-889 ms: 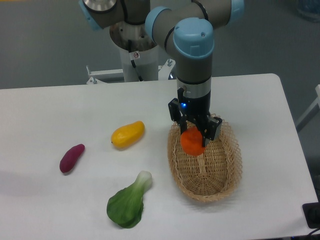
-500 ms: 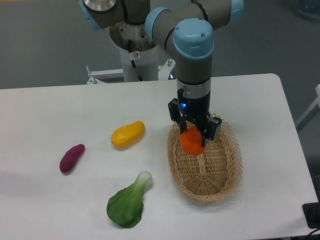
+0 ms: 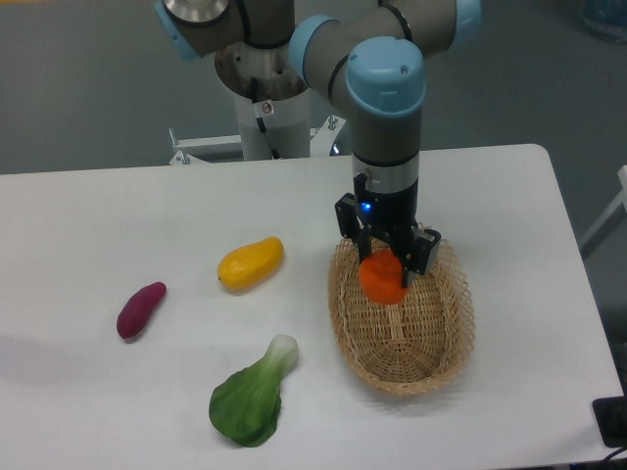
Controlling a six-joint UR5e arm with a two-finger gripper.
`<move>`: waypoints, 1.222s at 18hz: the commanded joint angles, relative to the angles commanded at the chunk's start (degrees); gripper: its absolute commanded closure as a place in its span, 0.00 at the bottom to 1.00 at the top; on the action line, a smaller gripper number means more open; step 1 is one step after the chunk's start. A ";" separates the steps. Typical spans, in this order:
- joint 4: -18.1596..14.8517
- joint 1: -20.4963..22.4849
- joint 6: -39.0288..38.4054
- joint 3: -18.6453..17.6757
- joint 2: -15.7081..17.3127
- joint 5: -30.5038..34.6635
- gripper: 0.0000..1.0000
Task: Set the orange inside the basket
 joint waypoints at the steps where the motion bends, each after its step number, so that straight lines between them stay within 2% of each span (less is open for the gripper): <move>1: 4.02 0.78 0.01 -0.87 -2.10 0.00 0.41; 3: 8.79 1.06 0.01 -2.37 -4.31 0.18 0.41; 5: 11.00 1.06 0.18 -3.25 -5.81 0.26 0.42; 8: 11.00 1.06 -0.34 -4.21 -7.66 0.53 0.42; 11: 10.83 1.06 -0.69 -6.67 -8.19 0.44 0.41; 17: 10.56 1.06 -0.70 -8.70 -8.28 0.53 0.39; 22: 10.83 1.06 -0.70 -8.62 -8.37 0.53 0.08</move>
